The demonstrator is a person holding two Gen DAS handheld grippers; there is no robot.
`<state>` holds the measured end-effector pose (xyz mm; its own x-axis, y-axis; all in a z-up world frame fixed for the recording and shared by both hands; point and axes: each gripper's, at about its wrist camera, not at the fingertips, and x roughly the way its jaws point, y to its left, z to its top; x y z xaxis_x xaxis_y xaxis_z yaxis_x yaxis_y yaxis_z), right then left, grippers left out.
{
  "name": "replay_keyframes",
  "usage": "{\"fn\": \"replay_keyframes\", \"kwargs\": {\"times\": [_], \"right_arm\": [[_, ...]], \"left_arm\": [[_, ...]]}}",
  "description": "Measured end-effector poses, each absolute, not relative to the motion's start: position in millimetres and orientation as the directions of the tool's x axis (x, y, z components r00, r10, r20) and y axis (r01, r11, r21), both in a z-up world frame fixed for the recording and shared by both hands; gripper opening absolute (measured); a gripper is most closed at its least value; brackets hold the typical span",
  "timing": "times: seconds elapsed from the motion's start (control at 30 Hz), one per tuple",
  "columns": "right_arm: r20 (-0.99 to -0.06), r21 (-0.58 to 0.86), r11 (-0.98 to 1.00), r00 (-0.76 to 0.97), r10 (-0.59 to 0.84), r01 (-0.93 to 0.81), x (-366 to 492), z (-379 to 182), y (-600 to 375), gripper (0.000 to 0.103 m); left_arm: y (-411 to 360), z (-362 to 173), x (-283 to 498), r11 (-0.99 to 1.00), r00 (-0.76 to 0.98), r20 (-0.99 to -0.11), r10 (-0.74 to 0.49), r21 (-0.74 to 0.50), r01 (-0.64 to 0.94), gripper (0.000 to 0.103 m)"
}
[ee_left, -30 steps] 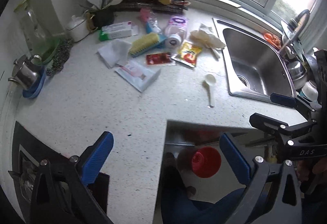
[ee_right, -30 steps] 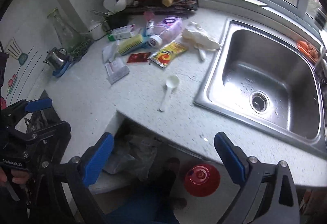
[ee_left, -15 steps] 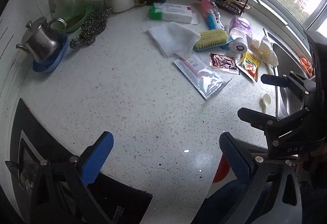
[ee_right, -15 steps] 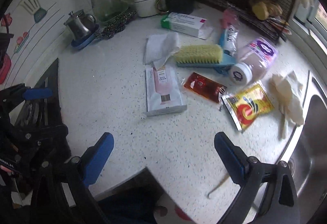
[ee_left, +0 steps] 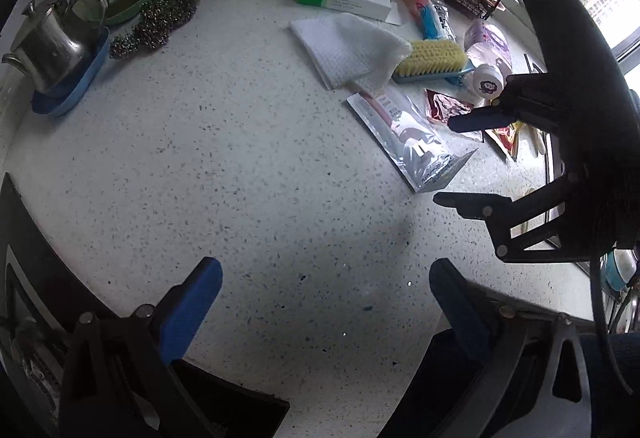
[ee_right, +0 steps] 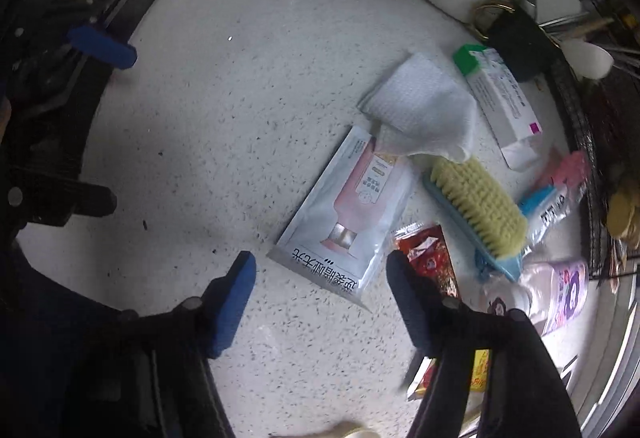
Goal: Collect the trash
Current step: 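Grasp the pink-labelled sachet with the right tool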
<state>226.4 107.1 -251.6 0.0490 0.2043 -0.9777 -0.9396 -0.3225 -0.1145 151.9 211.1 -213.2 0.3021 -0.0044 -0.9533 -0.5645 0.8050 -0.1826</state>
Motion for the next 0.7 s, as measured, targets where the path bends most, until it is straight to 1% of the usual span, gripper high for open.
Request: {"fn": "replay_keyframes", "kwargs": {"times": [0.03,0.1,0.13,0.17,0.2,0.23,0.27,0.3,0.37,0.4,0.47,0.57,0.7], "right_arm": [[-0.980,-0.104,-0.335,0.038,0.196,-0.936,227.3,-254.7,108.8,0.056],[-0.984,-0.075,-0.352,0.011,0.179,-0.933,228.2,-261.9,111.3,0.039],[-0.985,-0.063,-0.358,0.000,0.173,-0.932,228.5,-264.8,112.2,0.035],[-0.986,-0.054,-0.365,-0.009,0.168,-0.929,228.5,-268.1,112.7,0.024],[-0.986,-0.050,-0.371,-0.013,0.164,-0.927,227.8,-270.7,112.2,0.017],[-0.985,-0.044,-0.371,-0.022,0.171,-0.928,227.9,-271.5,111.8,0.016],[-0.984,-0.029,-0.364,-0.037,0.175,-0.931,228.7,-271.7,111.5,0.011],[-0.982,-0.018,-0.349,-0.048,0.180,-0.937,230.1,-270.9,110.5,0.008],[-0.977,0.007,-0.316,-0.074,0.202,-0.949,232.0,-265.7,106.7,0.006],[-0.971,0.011,-0.293,-0.080,0.227,-0.956,233.8,-260.5,104.5,0.003],[-0.961,0.031,-0.232,-0.093,0.262,-0.972,239.6,-249.5,100.6,0.000],[-0.940,0.085,-0.120,-0.119,0.320,-0.989,250.9,-229.9,92.3,0.000],[-0.904,0.147,0.034,-0.120,0.411,-0.989,269.1,-200.8,75.7,0.000]], "left_arm": [[210.6,-214.2,153.4,0.803,0.302,-0.953,-0.005,-0.184,-0.567,0.103],[209.6,-214.5,155.8,0.803,0.303,-0.953,-0.008,-0.187,-0.566,0.103],[209.3,-214.0,156.8,0.804,0.303,-0.953,-0.007,-0.186,-0.565,0.103],[208.5,-213.3,158.2,0.806,0.303,-0.953,-0.008,-0.186,-0.562,0.103],[207.2,-212.0,159.8,0.810,0.298,-0.955,-0.003,-0.177,-0.559,0.103],[206.0,-210.5,160.6,0.814,0.297,-0.955,0.001,-0.171,-0.555,0.103],[205.4,-209.4,162.3,0.816,0.296,-0.955,0.003,-0.169,-0.553,0.103],[204.9,-206.9,163.0,0.817,0.298,-0.954,0.006,-0.168,-0.552,0.103],[203.9,-199.4,164.2,0.819,0.305,-0.952,0.019,-0.160,-0.551,0.103],[203.6,-195.0,164.8,0.821,0.312,-0.950,0.024,-0.159,-0.549,0.103],[204.5,-185.2,165.0,0.820,0.331,-0.943,0.029,-0.167,-0.547,0.103],[207.0,-170.2,168.8,0.820,0.365,-0.930,0.028,-0.187,-0.541,0.103],[210.6,-153.7,181.0,0.838,0.393,-0.918,0.050,-0.175,-0.516,0.103]]}}
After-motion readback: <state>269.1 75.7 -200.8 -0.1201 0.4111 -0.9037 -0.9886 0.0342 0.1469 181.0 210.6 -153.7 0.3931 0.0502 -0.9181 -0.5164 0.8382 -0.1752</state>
